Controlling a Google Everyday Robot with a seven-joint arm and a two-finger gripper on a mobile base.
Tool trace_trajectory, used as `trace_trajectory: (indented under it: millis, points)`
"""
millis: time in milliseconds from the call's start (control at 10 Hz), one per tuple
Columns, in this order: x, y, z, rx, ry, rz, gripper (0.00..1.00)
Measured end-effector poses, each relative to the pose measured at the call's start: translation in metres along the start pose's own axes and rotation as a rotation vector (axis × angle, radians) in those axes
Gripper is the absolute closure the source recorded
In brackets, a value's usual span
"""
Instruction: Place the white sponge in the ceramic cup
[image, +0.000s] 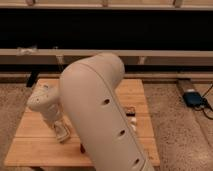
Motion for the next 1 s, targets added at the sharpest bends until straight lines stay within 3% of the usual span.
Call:
trace_trajectory:
  millis: [400,600,1000]
  points:
    - [-0.021,-0.011,-0.072,-0.065,-0.094,0.018,1.0]
    - [-0.045,-0.017,-0.097,-0.069,-0.155,0.015,1.0]
    - [-0.095,-0.029,-0.127,-0.058,-0.28,0.015,1.0]
